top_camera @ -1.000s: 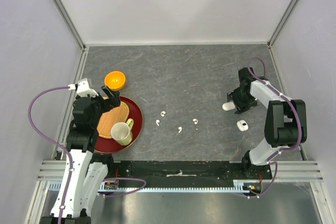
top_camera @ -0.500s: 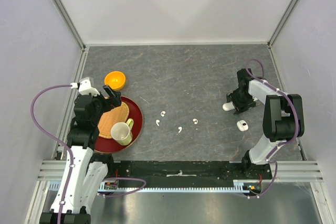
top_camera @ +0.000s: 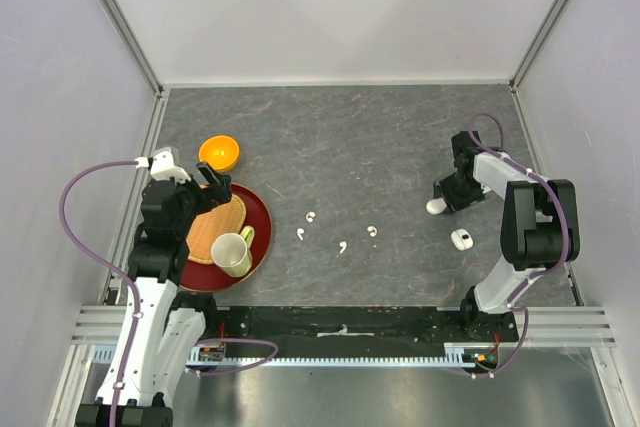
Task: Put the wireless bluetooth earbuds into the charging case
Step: Pick up the charging case at the center of the board.
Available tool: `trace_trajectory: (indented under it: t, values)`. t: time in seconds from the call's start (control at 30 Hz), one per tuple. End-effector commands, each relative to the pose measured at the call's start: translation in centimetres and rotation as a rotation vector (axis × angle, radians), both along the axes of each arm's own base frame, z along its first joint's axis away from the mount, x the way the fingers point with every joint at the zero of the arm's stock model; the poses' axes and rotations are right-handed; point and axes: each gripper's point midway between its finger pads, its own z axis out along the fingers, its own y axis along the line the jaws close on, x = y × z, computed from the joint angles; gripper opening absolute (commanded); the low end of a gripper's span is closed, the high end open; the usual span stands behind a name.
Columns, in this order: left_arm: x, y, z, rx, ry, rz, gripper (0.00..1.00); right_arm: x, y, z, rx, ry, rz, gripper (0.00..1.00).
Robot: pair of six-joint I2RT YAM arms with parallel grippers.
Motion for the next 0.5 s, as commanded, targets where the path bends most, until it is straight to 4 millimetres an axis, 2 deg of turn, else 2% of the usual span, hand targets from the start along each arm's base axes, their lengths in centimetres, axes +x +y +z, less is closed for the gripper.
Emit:
trace_trajectory:
  t: [0.0, 0.13, 0.17, 0.23, 0.27, 0.37, 0.47]
  values:
    - [0.3, -0.3, 1.7, 0.021, -0.054, -0.034, 1.0, 0.0, -0.3, -0.3, -0.005, -0.015, -0.003, 0.51]
    - [0.3, -0.3, 1.6, 0.02, -0.051, -0.038, 1.0, 0.1, -0.4, 0.4, -0.022, -0.038, 0.032, 0.54]
    - [0.4, -0.3, 1.6, 0.02, -0.051, -0.038, 1.0, 0.2, -0.4, 0.6, -0.022, -0.046, 0.041, 0.64]
    - [0.4, -0.4, 1.5, 0.018, -0.048, -0.043, 1.0, 0.2, -0.4, 1.3, -0.026, -0.058, 0.061, 0.73]
    - [0.4, -0.4, 1.6, 0.018, -0.049, -0.044, 1.0, 0.2, -0.4, 1.5, -0.026, -0.062, 0.064, 0.81]
    - [0.4, -0.5, 1.4, 0.017, -0.043, -0.047, 1.0, 0.4, -0.4, 2.7, -0.031, -0.098, 0.077, 0.88]
    - [0.4, -0.5, 1.5, 0.017, -0.046, -0.047, 1.0, 0.7, -0.7, 4.5, -0.047, -0.156, 0.07, 0.91]
